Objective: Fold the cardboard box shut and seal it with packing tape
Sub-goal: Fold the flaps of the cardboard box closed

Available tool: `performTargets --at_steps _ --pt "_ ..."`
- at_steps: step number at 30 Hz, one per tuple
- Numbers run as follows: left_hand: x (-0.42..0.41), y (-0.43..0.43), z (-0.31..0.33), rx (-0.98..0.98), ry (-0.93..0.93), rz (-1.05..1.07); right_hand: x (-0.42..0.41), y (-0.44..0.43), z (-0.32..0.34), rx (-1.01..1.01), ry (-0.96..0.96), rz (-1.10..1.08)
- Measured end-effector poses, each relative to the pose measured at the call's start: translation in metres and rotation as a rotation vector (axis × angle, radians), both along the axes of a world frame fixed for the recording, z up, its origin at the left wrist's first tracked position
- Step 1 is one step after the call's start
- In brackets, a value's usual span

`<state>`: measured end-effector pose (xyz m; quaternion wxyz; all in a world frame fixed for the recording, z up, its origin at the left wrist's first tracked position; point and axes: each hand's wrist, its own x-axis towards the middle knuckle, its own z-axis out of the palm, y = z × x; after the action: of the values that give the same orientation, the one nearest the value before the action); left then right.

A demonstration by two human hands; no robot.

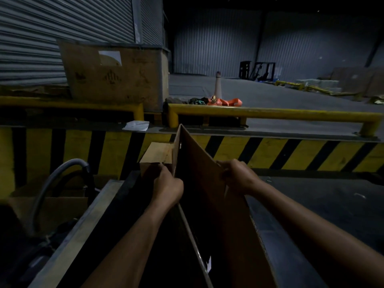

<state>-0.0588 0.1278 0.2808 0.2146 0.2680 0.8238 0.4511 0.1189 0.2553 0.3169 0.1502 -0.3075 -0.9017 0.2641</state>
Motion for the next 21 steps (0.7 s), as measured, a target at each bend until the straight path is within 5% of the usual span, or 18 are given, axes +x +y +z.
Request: performTargets --at_steps 12,17,21 --pt "-0.073 0.009 0.015 -0.041 0.141 -0.015 0.037 0.029 0.006 -0.251 -0.429 -0.250" --pt "-0.069 0.011 0.019 -0.015 0.075 -0.082 0.023 0.034 -0.009 -0.079 -0.325 -0.197" --pt "-0.031 -0.021 0.035 -0.213 0.003 -0.302 0.023 0.034 -0.008 -0.086 -0.314 -0.124"
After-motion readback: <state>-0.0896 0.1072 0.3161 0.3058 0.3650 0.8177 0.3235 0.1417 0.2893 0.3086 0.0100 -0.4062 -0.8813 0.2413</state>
